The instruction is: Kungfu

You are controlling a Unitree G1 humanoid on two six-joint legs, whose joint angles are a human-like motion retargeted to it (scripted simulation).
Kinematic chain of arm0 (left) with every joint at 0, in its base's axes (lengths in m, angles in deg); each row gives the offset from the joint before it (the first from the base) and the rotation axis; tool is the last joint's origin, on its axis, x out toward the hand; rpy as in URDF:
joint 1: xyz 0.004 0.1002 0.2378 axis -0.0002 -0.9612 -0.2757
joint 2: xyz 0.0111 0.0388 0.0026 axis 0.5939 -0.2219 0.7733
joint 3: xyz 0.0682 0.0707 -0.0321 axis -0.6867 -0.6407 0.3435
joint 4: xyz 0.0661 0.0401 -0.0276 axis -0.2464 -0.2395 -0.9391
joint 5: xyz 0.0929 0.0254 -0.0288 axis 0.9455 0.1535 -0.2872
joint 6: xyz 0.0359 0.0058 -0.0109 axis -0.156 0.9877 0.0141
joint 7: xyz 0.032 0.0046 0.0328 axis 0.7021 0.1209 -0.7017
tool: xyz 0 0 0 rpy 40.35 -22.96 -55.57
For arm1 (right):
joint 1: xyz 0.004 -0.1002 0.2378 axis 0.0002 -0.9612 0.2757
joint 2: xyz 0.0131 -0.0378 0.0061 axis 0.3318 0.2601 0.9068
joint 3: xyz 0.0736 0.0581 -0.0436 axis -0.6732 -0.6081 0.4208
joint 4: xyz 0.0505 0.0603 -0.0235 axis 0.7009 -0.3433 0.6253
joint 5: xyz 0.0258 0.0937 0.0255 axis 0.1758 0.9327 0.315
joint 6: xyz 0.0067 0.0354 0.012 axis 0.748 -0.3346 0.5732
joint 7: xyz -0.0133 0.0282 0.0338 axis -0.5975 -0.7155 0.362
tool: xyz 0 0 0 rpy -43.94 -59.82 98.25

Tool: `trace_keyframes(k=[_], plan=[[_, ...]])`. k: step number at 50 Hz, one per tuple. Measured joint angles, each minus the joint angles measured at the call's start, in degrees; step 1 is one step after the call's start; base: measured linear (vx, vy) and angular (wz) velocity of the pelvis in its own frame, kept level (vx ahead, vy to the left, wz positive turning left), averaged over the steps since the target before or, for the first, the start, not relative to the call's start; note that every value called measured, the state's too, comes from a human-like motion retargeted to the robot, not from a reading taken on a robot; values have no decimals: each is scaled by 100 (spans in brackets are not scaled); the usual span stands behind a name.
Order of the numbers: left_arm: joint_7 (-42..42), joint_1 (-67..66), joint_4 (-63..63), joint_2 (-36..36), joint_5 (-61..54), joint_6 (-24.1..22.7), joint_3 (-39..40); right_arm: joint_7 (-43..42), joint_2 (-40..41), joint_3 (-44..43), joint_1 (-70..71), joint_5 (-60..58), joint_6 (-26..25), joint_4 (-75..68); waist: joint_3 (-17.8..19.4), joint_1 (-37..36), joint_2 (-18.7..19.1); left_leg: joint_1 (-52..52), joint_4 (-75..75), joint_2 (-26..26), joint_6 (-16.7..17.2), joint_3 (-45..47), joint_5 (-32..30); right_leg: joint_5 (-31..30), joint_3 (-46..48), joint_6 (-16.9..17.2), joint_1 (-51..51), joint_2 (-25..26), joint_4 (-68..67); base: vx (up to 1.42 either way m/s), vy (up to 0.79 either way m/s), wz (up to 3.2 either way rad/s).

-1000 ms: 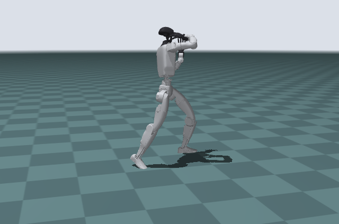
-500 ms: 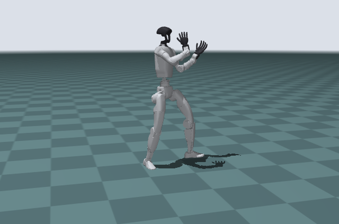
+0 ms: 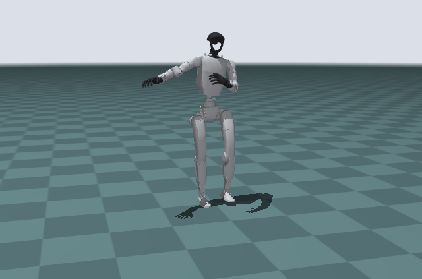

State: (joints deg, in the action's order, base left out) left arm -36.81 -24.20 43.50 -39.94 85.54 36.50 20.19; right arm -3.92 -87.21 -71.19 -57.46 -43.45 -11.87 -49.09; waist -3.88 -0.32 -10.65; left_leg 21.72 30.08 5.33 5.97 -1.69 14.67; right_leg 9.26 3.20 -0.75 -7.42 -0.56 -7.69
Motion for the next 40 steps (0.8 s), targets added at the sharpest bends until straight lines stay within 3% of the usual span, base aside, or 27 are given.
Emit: trace_keyframes(k=[3, 5, 7, 8, 10, 12, 14, 17, 20, 22, 23, 25, 27, 28, 30, 32, 35, 37, 40], plan=[[-244, 250, 181, -45, 58, -28, -90, 78, -83, 154, 385, 422, -83, -858, 143, -256, -6, -33, -476, 305, 127, -471, -95, -49, -383, -103, -2, 312, 30, -9, -26, -189], [-368, 302, 249, -39, 104, -70, -103, 252, -55, 482, 471, 964, 68, -1095, 272, -554, -153, -47, -708, 432, -510, -721, -774, -113, -798, -57, -28, 514, -83, 1, -39, -210], [-360, 294, 245, 18, 108, -187, -65, 567, 121, 725, 459, 1325, 136, -1077, 361, -598, -407, -150, -673, 546, -749, -1142, -390, -289, -924, 494, -274, 602, -421, 8, -43, -147], [-323, 293, 213, 76, 99, -251, -3, 746, 310, 831, 482, 1413, 118, -985, 399, -547, -477, -175, -652, 297, -801, -875, -220, -437, -900, 1022, -543, 764, -759, -5, -93, -147], [-232, 344, 120, 237, 63, -378, 274, 1025, 814, 1041, 669, 1418, 91, -702, 550, -632, -625, -45, -408, -791, -287, -458, 200, -748, 399, 1575, -1373, 1554, -1806, -50, -197, -202], [-284, 375, 14, 226, -97, -503, 333, 1226, 1103, 1323, 810, 1244, 225, -525, 645, -735, -502, 272, -42, -1566, 122, 35, 272, -1034, 2009, 1575, -2440, 1831, -2882, -104, -171, -204], [-263, 461, -161, 117, -315, -558, 344, 1313, 1257, 1568, 927, 949, 228, -516, 700, -685, -343, 669, 252, -1974, 63, 75, 300, -970, 2809, 1575, -3477, 1163, -4458, -65, -5, -121], [117, 431, -499, -128, -483, -380, 379, 1407, 1522, 1698, 933, 343, -46, -608, 839, -376, 62, 947, 241, -2175, -347, -309, 302, -981, 2758, 1575, -4755, -9, -6538, 1, 44, 25], [345, 224, -638, -211, -649, -267, 194, 1496, 1684, 1598, 639, -359, -219, -779, 711, 340, 1262, 1527, 278, -2441, -894, -1458, 364, -1526, 2107, 1575, -5144, -1735, -6909, 34, 85, 174], [287, 30, -645, -255, -608, -390, 72, 1094, 1571, 1572, 417, -790, -698, -1006, 914, 778, 1731, 1628, 532, -2027, -1188, -2046, 415, -2160, 1231, 838, -4946, -3238, -6292, 20, 38, 234], [248, -34, -648, -206, -528, -478, 69, 762, 1545, 1532, 370, -977, -1077, -1130, 1009, 850, 1862, 1651, 632, -1987, -1259, -2204, 473, -2594, 955, 148, -4911, -3792, -5671, 8, -1, 135], [114, -187, -681, -102, -291, -649, 114, 6, 1550, 1352, 328, -1292, -1856, -1376, 1148, 867, 2030, 1544, 731, -1897, -1340, -2568, 593, -3412, 264, -1041, -4909, -4417, -4023, -1, -8, 46], [-21, -357, -735, 5, -103, -719, 218, -501, 1588, 1271, 379, -1353, -2238, -1474, 1241, 901, 1996, 1402, 795, -1723, -1436, -2642, 730, -3634, -635, -1423, -4873, -4595, -2374, -11, -3, -13], [-52, -442, -759, 80, -74, -714, 289, -596, 1614, 1337, 442, -1305, -2277, -1474, 1234, 887, 2030, 1441, 777, -1799, -1436, -2626, 759, -3463, -913, -1424, -4858, -4535, -1773, -18, -12, -86], [-83, -653, -813, 208, -119, -665, 453, -643, 1692, 1510, 601, -1278, -2251, -1474, 1126, 771, 2149, 1631, 739, -2167, -1376, -2589, 780, -3044, -1083, -1046, -4870, -4092, -1049, -19, -22, -139], [-87, -832, -900, 241, -247, -586, 578, -613, 1738, 1583, 703, -1336, -2239, -1474, 1053, 689, 2064, 1708, 905, -2222, -1435, -2442, 881, -2651, -335, -716, -5150, -4141, -1533, -12, -30, -106], [175, -893, -1101, 387, -428, -445, 876, -582, 1903, 1632, 819, -1313, -2156, -1423, 1015, 726, 2000, 1775, 998, -2351, -1376, -2431, 992, -2362, 514, -1238, -5597, -3862, -3447, -6, -28, -50], [416, -968, -1201, 540, -444, -350, 1131, -606, 2059, 1650, 785, -1300, -1987, -1320, 948, 802, 1714, 1659, 940, -2318, -1317, -2147, 1040, -2335, 924, -793, -5501, -3604, -4482, 4, -34, -17], [677, -1194, -1334, 779, -426, -364, 1551, -612, 2311, 1540, 612, -1459, -1740, -1229, 748, 869, 1046, 1296, 645, -2104, -1217, -1515, 1054, -2383, 1101, 286, -5237, -2892, -5413, 4, -34, -13]])
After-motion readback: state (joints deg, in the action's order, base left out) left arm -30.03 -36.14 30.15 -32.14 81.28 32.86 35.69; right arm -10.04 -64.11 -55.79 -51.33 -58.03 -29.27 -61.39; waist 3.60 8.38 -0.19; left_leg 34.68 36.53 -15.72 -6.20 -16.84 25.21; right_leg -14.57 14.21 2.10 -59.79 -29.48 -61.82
